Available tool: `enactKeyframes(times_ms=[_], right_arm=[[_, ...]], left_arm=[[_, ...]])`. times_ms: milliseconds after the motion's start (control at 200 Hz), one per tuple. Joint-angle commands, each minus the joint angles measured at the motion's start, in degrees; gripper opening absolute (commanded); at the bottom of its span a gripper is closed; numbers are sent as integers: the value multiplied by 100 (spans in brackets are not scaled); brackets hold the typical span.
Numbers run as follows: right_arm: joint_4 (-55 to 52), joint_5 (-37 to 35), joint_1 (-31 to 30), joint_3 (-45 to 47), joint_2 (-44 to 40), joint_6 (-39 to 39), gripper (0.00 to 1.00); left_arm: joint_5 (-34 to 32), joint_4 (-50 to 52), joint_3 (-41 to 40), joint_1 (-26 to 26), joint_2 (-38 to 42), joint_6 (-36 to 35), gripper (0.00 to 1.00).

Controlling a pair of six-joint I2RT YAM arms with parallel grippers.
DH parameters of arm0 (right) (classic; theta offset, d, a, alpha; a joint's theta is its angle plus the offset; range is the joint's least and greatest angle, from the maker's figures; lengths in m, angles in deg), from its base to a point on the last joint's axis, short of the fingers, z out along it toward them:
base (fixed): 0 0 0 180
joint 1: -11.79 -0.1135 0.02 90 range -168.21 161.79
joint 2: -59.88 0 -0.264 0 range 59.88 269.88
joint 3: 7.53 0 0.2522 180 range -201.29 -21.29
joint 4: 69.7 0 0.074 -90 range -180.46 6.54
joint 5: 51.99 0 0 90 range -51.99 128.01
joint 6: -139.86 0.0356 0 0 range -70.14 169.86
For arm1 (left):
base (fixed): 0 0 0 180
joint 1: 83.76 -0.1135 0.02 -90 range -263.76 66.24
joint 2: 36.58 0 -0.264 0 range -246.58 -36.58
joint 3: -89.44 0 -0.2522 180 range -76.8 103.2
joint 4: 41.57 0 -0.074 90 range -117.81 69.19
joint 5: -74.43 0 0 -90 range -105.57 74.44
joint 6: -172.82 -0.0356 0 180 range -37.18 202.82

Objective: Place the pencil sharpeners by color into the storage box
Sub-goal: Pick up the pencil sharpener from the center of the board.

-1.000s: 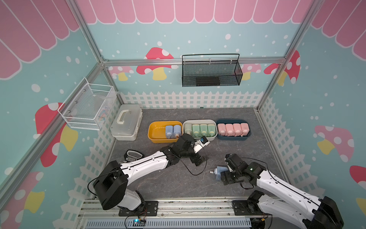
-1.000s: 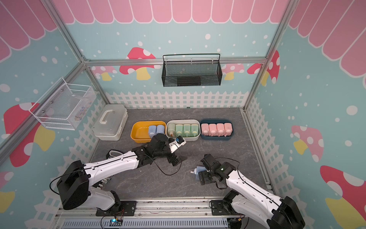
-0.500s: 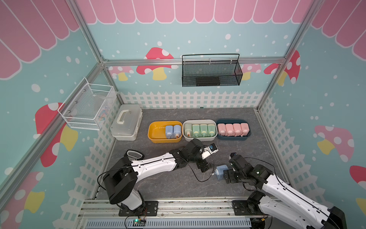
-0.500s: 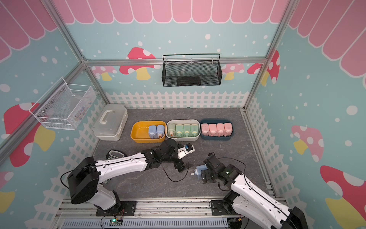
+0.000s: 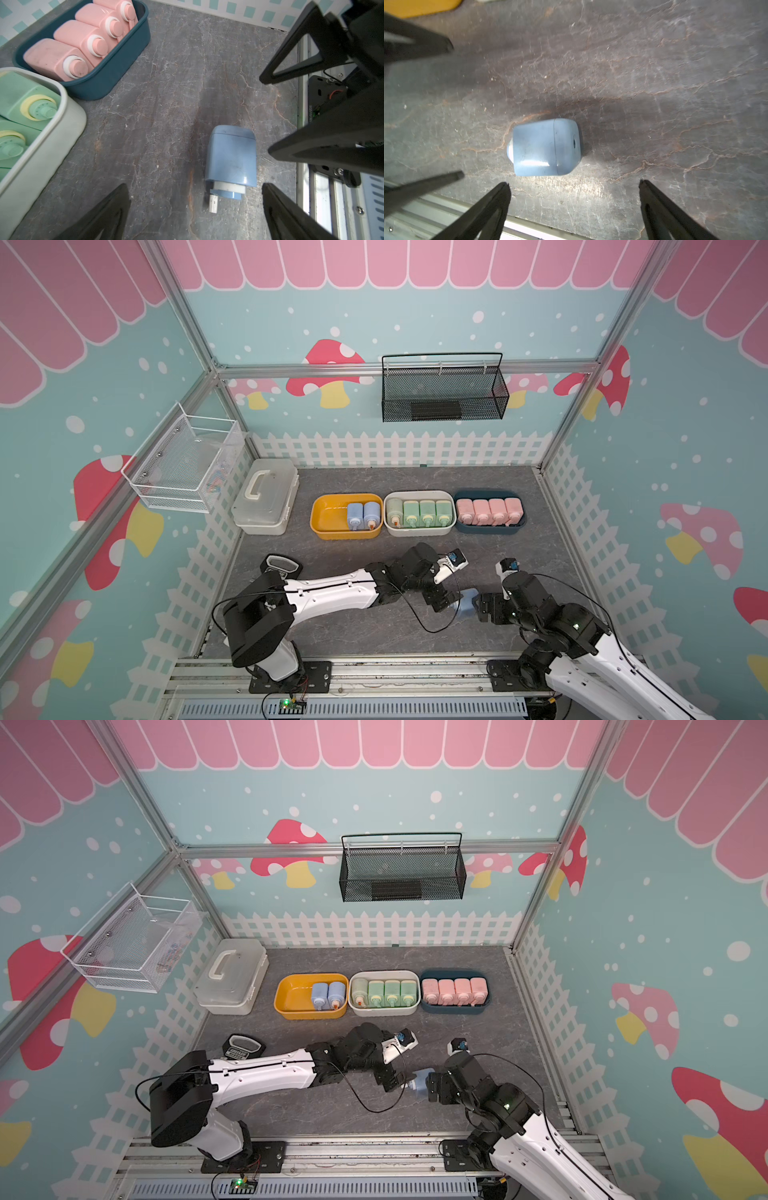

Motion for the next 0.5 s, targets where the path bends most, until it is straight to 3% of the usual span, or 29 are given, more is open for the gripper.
enactKeyframes(times_ms=[0,250,495], right_arm=[[5,-699,-11,-62,-101,486,97],[314,-1127,-14,192,-210,837,98],[324,-1240,-7,234,-400,709,98]], left_arm=[[-569,-141,225,338,-328,404,99],[-543,-43,633,572,-918,32,98],[-295,195,1024,575,-1455,-85,86]])
